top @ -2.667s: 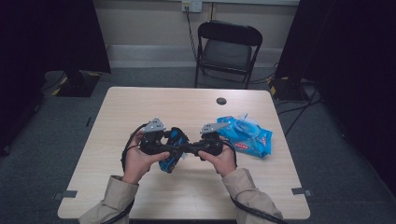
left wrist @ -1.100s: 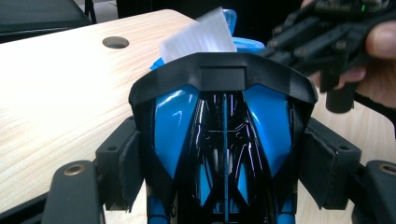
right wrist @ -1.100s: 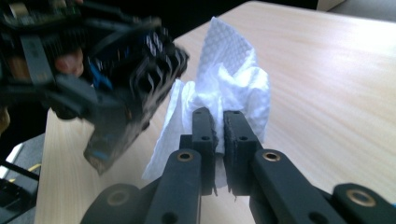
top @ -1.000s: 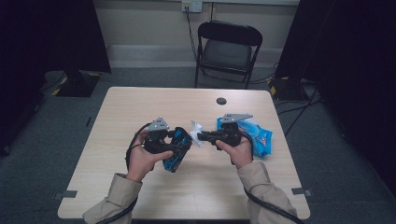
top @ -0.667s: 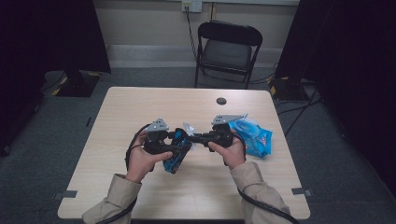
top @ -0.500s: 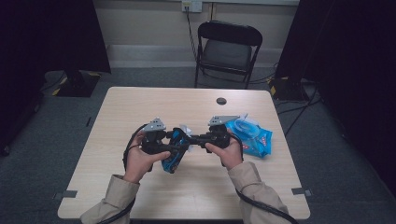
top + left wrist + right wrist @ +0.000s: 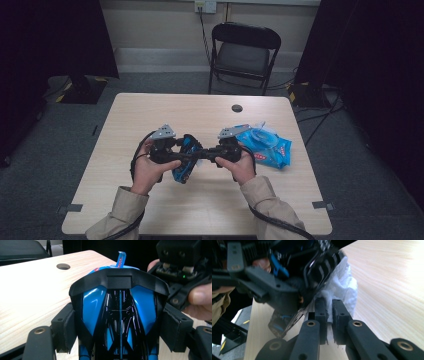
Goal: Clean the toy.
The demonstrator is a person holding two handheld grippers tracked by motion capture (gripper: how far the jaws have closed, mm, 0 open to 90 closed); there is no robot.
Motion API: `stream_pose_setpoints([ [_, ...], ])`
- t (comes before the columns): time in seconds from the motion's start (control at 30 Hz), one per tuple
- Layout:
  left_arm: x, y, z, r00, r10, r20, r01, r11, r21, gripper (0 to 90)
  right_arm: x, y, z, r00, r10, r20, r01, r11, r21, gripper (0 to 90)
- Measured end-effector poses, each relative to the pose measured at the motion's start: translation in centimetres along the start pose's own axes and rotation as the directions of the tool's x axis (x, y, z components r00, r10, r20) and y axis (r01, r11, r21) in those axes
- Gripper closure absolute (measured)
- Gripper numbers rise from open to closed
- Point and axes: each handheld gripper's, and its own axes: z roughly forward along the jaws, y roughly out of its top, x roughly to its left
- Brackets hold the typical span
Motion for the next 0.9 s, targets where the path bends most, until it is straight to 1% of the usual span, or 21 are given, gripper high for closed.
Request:
stream_pose_setpoints([
  [0.07,0.0,0.1,0.1,1.0000,0.003,-0.001,-0.003,1.0000,-0.001,25.5,0.1,-0.2,0.1,1.0000,-0.002,0.003,0.002,1.000,0.002,84.5],
  [0.17,-0.1,0.4,0.4,1.0000,0.002,0.002,-0.002,0.9999,-0.010,25.5,0.0,-0.6,0.1,0.9999,0.010,-0.004,-0.011,1.000,-0.010,84.5],
  [0.23,-0.1,0.5,0.5,1.0000,0.003,0.003,-0.003,0.9999,-0.016,25.5,0.0,-0.8,0.1,0.9999,0.011,-0.005,-0.011,1.000,-0.008,84.5],
  [0.43,-0.2,0.9,1.0,0.9999,0.008,0.010,-0.007,0.9998,-0.017,25.5,0.2,-1.5,0.2,0.9999,0.014,-0.009,-0.014,1.000,0.003,84.5],
  [0.63,-0.1,1.1,1.4,1.0000,0.007,0.004,-0.007,0.9997,-0.023,25.5,0.8,-2.6,0.7,0.9997,0.013,-0.021,-0.012,0.999,0.042,84.5],
  [0.8,-0.1,1.3,1.4,1.0000,0.002,-0.001,-0.002,0.9994,-0.035,25.5,1.2,-3.5,1.0,0.9987,0.025,-0.045,-0.023,0.999,0.039,84.5],
  [0.9,-0.2,1.4,1.5,1.0000,0.004,-0.002,-0.004,0.9993,-0.037,25.5,1.3,-3.8,1.0,0.9985,0.024,-0.049,-0.022,0.999,0.041,84.5],
])
